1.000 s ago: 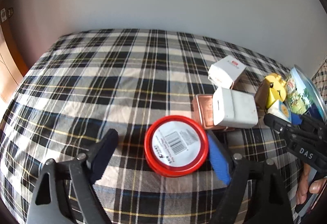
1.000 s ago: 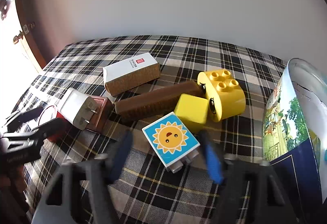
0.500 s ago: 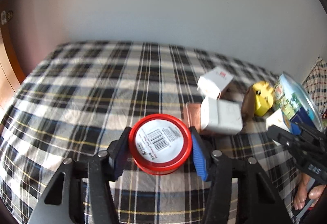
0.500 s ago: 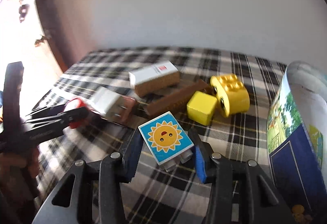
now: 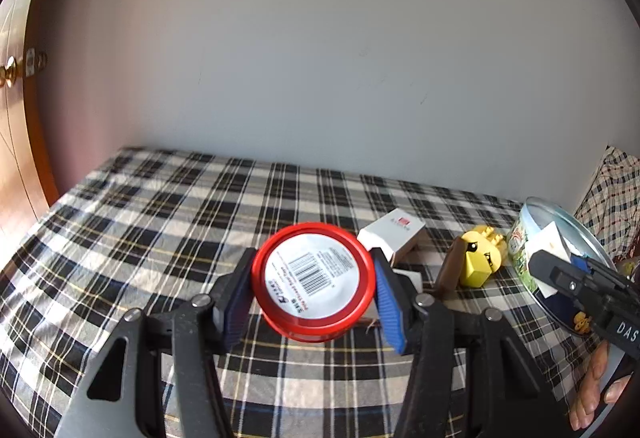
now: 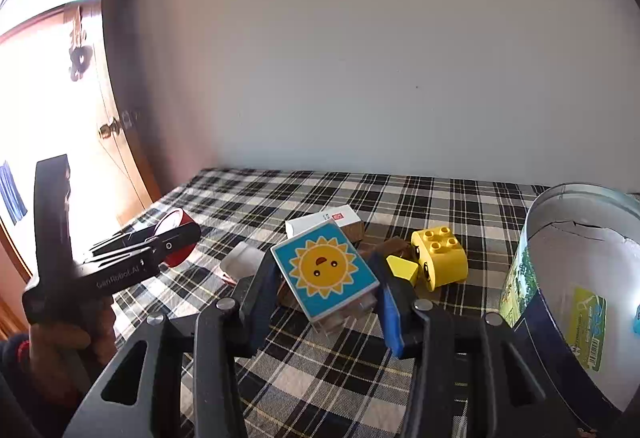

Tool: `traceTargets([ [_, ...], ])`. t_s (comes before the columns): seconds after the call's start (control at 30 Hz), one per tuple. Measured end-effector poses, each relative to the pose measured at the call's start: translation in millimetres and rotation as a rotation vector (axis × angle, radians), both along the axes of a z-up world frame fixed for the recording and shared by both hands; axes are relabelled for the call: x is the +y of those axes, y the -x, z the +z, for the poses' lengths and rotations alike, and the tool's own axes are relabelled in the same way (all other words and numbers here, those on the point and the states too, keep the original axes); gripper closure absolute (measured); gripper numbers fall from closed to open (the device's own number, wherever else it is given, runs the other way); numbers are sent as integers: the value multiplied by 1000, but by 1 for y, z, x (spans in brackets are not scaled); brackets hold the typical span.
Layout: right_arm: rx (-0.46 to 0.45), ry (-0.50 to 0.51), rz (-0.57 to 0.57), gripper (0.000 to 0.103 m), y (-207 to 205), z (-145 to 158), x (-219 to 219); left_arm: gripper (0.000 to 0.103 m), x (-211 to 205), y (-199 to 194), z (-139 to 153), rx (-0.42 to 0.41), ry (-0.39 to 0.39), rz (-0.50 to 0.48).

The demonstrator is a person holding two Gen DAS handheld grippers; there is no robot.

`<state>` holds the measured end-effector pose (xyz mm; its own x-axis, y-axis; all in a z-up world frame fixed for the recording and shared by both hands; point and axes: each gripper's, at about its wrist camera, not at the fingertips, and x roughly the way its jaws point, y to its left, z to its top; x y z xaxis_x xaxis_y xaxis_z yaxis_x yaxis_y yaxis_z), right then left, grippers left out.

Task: Organize rigid objects
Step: 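Lift both items over the blue tin and open both tools to drop them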

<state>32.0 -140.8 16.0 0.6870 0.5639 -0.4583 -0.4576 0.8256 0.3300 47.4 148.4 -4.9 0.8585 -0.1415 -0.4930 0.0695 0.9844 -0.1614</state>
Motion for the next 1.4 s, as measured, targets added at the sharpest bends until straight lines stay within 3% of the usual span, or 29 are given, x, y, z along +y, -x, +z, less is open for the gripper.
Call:
traceTargets([
  [0.77, -63, -138, -26, 55, 10, 20, -47, 49, -46, 15, 8, -62, -72, 0],
  [1.07, -74, -221, -62, 55, 9, 25, -82, 49, -80, 18, 22, -89, -32, -40],
  [1.4, -164, -84, -149, 55, 24, 13, -131, 49, -124, 22, 30, -113, -32, -95],
])
